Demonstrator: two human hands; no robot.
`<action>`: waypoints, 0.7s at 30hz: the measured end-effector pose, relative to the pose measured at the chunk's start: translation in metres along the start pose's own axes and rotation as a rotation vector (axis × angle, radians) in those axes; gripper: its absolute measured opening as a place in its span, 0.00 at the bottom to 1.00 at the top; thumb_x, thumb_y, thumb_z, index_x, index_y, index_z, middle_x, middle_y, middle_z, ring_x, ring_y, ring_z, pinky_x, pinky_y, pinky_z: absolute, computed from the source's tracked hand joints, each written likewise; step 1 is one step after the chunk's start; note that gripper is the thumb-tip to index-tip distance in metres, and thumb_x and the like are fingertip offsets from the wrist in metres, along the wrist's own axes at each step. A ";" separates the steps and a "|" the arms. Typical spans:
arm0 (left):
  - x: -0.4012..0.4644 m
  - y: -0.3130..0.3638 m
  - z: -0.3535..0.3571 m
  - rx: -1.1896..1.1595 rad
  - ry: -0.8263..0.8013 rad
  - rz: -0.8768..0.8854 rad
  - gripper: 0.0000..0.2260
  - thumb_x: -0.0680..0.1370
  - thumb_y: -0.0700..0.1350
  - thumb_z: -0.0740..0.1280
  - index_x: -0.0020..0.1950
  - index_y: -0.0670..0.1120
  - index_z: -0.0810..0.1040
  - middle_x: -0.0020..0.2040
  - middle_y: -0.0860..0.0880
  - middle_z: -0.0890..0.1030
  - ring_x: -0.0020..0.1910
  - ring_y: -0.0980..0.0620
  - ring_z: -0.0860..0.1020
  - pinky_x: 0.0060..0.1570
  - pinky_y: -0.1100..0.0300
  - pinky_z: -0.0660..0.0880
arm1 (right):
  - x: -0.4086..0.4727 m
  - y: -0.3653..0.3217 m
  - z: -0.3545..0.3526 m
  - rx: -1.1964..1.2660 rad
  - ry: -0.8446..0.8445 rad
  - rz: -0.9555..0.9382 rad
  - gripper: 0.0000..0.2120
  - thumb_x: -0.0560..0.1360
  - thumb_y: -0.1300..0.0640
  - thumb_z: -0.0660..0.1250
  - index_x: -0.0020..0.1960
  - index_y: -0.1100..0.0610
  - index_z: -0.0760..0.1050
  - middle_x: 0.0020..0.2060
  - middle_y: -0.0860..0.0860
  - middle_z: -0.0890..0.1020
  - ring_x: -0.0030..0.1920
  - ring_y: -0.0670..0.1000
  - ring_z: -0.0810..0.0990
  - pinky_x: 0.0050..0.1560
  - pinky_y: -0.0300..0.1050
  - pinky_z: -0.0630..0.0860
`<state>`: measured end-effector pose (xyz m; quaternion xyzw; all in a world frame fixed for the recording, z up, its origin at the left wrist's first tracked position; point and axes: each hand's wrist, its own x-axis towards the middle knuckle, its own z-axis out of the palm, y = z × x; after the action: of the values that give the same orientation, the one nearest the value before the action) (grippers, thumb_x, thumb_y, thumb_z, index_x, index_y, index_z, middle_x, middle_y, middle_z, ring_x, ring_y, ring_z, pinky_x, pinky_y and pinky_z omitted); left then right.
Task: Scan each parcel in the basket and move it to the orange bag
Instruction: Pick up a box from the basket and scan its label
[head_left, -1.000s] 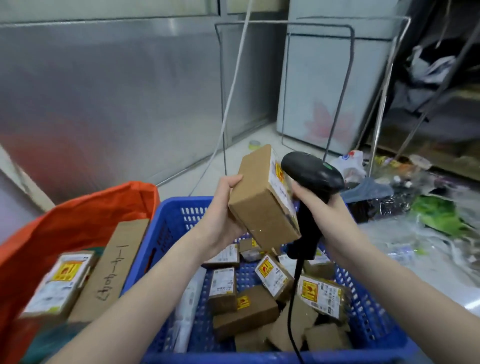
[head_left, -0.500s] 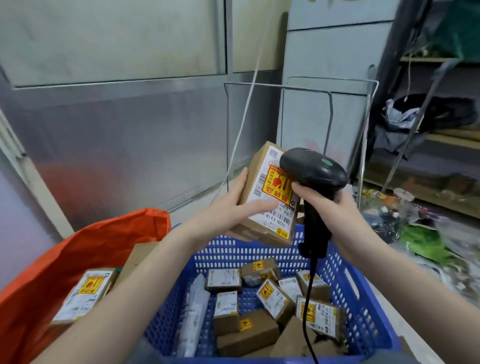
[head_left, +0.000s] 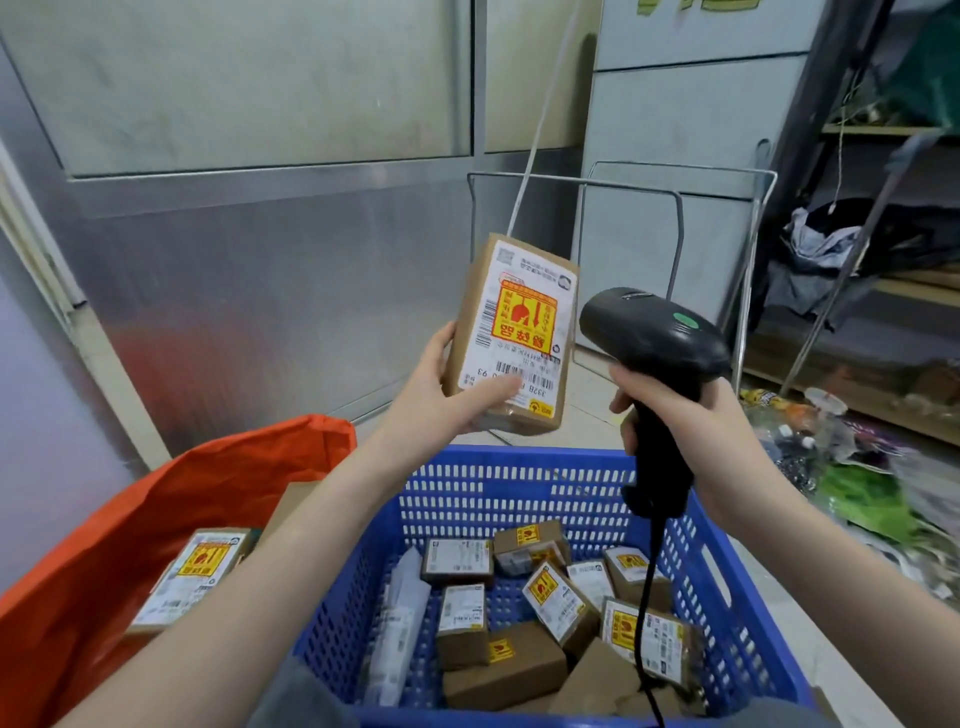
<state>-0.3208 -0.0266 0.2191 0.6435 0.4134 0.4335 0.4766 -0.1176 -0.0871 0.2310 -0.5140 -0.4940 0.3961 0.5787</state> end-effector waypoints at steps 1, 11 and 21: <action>0.002 -0.001 0.002 -0.027 0.045 0.006 0.31 0.76 0.48 0.69 0.74 0.54 0.57 0.64 0.49 0.77 0.57 0.49 0.80 0.54 0.53 0.80 | -0.002 -0.001 -0.001 -0.002 -0.027 -0.008 0.07 0.75 0.57 0.68 0.47 0.61 0.75 0.29 0.49 0.79 0.26 0.49 0.74 0.31 0.40 0.73; 0.002 -0.002 0.019 -0.059 0.319 0.092 0.25 0.78 0.45 0.66 0.72 0.53 0.59 0.66 0.53 0.73 0.59 0.53 0.76 0.49 0.64 0.76 | -0.012 -0.005 0.011 -0.085 -0.130 0.011 0.02 0.74 0.59 0.69 0.43 0.55 0.77 0.29 0.54 0.81 0.22 0.51 0.71 0.27 0.42 0.71; 0.002 0.003 0.022 -0.032 0.330 0.125 0.27 0.78 0.46 0.67 0.72 0.54 0.56 0.67 0.55 0.70 0.60 0.53 0.74 0.52 0.61 0.75 | -0.009 -0.005 0.011 -0.103 -0.147 0.056 0.05 0.76 0.59 0.67 0.42 0.55 0.75 0.26 0.53 0.80 0.22 0.49 0.71 0.26 0.39 0.71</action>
<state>-0.2990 -0.0306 0.2187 0.5804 0.4385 0.5683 0.3846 -0.1304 -0.0942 0.2347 -0.5261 -0.5402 0.4229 0.5026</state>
